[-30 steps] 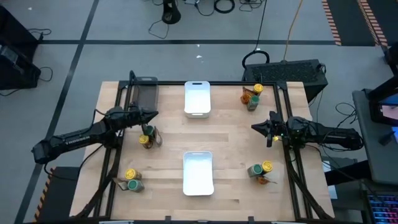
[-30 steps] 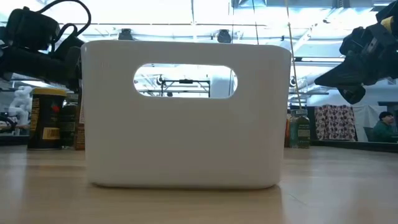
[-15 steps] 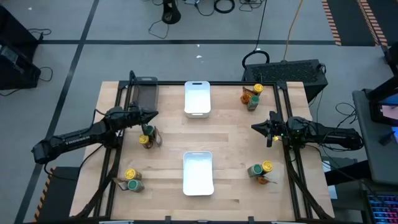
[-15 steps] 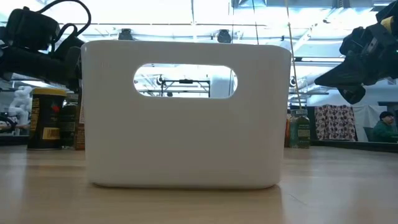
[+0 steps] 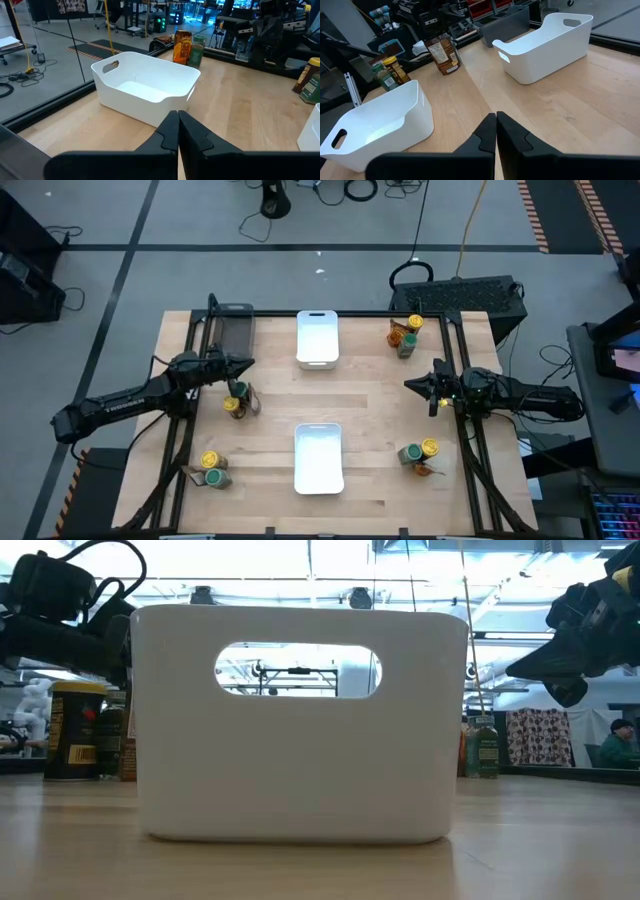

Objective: Sort spices by type

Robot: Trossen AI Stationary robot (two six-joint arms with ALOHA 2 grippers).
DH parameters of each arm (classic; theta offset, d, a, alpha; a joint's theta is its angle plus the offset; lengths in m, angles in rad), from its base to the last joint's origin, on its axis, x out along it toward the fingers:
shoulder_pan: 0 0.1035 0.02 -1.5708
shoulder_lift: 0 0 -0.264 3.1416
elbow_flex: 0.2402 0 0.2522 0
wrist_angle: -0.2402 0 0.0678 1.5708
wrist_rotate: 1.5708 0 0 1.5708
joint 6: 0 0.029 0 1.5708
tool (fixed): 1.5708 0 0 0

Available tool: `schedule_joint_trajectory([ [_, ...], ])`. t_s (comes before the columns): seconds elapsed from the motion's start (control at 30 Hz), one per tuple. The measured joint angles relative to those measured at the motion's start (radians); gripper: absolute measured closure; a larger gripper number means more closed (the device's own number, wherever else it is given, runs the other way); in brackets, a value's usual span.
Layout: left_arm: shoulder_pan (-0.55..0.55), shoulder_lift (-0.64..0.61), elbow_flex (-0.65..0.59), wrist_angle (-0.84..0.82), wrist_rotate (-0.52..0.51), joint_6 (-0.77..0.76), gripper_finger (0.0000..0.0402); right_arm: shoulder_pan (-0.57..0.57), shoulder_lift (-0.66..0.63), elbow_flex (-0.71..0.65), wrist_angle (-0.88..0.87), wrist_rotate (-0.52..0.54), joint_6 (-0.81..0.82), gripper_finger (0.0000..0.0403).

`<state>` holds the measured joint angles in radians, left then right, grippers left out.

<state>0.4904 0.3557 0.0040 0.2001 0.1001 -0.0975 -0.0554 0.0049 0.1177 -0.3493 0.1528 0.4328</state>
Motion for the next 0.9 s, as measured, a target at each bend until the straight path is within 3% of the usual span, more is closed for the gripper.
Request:
schedule_joint_trajectory([
  [0.5, 0.0, 0.0, 0.0, 0.0, 0.0, 0.0, 0.0395, 0.0, 0.0, 0.0, 0.024, 0.014, 0.0, 0.0403],
  [0.63, 0.0, 0.0, 0.0, 0.0, 0.0, 0.0, 0.0395, 0.0, 0.0, 0.0, 0.092, 0.031, 0.056, 0.0403],
  [0.9, 0.0, 0.0, 0.0, 0.008, 0.0, -0.002, 0.0395, 0.0, 0.04, -0.001, 0.393, 0.03, 0.081, 0.0403],
])
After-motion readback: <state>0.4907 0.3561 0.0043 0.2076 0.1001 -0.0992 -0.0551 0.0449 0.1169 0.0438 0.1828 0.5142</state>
